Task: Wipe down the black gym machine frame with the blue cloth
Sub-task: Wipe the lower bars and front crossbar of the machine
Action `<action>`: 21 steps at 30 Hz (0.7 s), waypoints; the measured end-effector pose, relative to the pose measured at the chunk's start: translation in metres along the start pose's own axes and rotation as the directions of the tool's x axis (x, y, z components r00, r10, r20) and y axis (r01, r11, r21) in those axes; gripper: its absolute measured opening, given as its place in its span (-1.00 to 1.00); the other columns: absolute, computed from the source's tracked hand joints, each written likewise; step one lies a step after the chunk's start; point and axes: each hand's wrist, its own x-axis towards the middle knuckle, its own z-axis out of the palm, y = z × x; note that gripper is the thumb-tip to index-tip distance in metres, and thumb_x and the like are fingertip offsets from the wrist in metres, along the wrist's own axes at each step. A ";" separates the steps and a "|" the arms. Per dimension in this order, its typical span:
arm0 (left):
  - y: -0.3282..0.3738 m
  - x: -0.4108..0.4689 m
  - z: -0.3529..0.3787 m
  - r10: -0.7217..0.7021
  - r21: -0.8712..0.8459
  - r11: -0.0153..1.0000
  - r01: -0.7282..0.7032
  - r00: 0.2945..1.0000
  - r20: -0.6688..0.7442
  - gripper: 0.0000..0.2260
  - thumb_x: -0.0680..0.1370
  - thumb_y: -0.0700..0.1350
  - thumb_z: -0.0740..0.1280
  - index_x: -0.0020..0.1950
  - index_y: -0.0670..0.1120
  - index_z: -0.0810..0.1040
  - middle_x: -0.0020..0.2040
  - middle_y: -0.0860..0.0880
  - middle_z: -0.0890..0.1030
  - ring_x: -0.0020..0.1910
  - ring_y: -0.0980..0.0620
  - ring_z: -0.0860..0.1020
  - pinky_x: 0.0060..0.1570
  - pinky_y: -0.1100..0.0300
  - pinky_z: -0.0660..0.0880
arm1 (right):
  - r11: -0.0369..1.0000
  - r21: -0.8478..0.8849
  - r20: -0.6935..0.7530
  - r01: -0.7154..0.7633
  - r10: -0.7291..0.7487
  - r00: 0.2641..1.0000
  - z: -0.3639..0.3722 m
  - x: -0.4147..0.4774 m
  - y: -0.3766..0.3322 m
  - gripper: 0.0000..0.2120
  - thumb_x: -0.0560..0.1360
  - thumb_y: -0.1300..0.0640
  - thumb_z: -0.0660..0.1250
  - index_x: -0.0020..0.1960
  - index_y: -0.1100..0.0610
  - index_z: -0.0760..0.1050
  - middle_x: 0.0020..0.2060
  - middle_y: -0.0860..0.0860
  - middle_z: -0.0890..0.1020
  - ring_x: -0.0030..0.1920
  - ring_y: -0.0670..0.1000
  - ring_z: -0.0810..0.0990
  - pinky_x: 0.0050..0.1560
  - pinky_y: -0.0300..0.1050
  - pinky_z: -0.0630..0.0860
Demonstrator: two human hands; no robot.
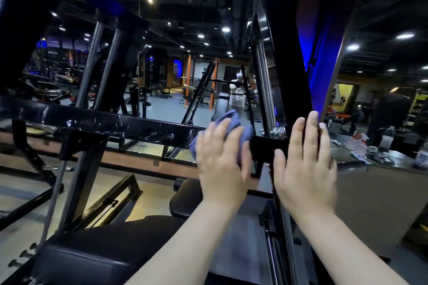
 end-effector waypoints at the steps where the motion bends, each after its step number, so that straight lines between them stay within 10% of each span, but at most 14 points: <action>1: 0.001 0.000 0.001 -0.093 -0.015 0.996 0.093 0.995 -0.022 -0.73 0.64 -0.04 0.30 0.30 -0.06 0.61 0.42 -0.08 0.49 0.50 -0.17 0.35 0.49 -0.24 0.19 | 1.000 0.001 0.001 -0.005 0.005 1.000 0.000 0.000 -0.001 -0.32 0.68 -0.06 0.08 0.66 0.22 -0.07 0.65 0.19 -0.03 0.59 0.26 0.15 0.29 0.22 0.45; 4: 0.023 -0.001 0.012 -0.220 -0.060 0.974 0.219 0.975 -0.022 -0.72 0.61 -0.05 0.29 0.30 -0.04 0.60 0.45 -0.07 0.45 0.53 -0.19 0.27 0.57 -0.19 0.02 | 1.000 0.003 0.008 -0.004 0.004 1.000 0.000 0.001 -0.001 -0.32 0.68 -0.06 0.08 0.66 0.23 -0.06 0.65 0.19 -0.02 0.62 0.24 0.08 0.35 0.21 0.41; 11: 0.006 0.005 0.001 0.258 -0.052 0.966 -0.254 0.961 0.103 -0.78 0.62 -0.05 0.34 0.22 -0.06 0.67 0.34 -0.07 0.58 0.39 -0.20 0.48 0.38 -0.21 0.35 | 1.000 -0.010 0.004 0.009 -0.009 1.000 0.000 0.001 0.003 -0.32 0.67 -0.04 0.07 0.65 0.23 -0.07 0.65 0.19 -0.03 0.64 0.20 0.04 0.41 0.18 0.35; 17: 0.000 0.014 0.001 -0.150 0.023 0.988 0.151 0.988 -0.023 -0.75 0.64 -0.07 0.25 0.23 -0.09 0.63 0.35 -0.11 0.51 0.43 -0.23 0.39 0.49 -0.24 0.16 | 0.999 -0.020 -0.011 0.026 -0.026 1.000 0.000 0.004 0.000 -0.32 0.68 -0.03 0.06 0.65 0.26 -0.09 0.64 0.20 -0.05 0.64 0.20 -0.01 0.51 0.21 0.22; 21: 0.017 -0.004 0.008 0.066 -0.036 0.997 -0.063 0.995 0.074 -0.76 0.63 -0.07 0.30 0.25 -0.04 0.64 0.38 -0.09 0.52 0.47 -0.21 0.39 0.53 -0.19 0.16 | 0.986 -0.086 -0.016 0.143 -0.145 0.989 -0.002 0.004 -0.001 -0.35 0.68 0.05 0.05 0.64 0.30 -0.11 0.64 0.21 -0.08 0.65 0.16 -0.03 0.57 0.23 0.14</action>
